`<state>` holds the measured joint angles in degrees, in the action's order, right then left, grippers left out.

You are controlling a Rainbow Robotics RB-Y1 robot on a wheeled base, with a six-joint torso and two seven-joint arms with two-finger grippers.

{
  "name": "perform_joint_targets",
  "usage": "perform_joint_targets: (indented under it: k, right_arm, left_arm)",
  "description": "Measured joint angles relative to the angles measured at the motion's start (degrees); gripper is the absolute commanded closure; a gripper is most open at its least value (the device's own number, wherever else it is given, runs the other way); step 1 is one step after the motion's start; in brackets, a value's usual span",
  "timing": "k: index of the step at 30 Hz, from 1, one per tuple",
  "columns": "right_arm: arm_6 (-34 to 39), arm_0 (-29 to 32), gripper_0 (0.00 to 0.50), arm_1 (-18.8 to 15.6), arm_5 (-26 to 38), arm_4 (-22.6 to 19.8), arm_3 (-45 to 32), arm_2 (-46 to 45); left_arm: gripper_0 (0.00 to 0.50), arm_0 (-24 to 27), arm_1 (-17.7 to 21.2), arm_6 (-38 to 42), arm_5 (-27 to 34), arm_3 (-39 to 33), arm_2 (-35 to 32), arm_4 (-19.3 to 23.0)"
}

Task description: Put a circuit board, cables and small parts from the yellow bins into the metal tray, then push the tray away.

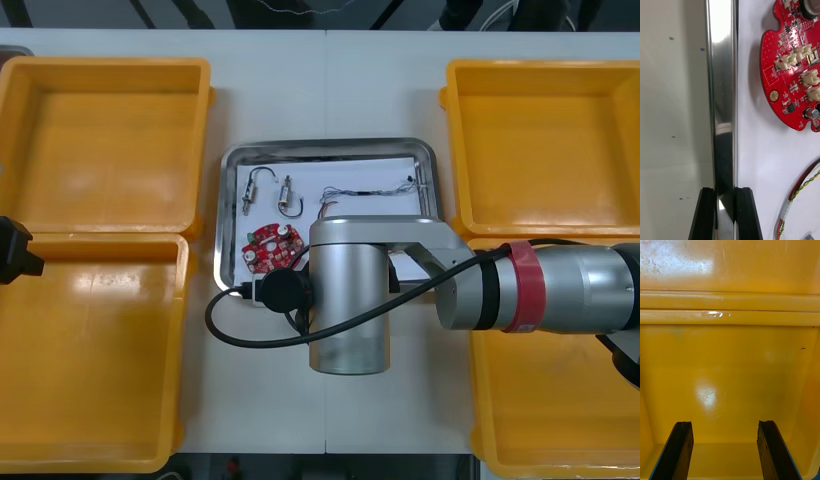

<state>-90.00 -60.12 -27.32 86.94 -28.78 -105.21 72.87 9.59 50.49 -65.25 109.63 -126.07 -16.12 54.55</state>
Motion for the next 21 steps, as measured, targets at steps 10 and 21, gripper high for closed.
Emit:
perform_joint_targets:
  k: [10,21]
  right_arm:
    - [0.0,-5.1,0.500,0.7,-0.3,0.0,5.1,0.2]
    - [-2.9,-8.8,0.500,2.6,-1.7,0.0,11.4,0.2]
  left_arm:
    - [0.000,0.0,0.0,0.0,0.0,0.0,0.0,0.0]
    - [0.000,0.0,0.0,0.0,0.0,0.0,0.0,0.0]
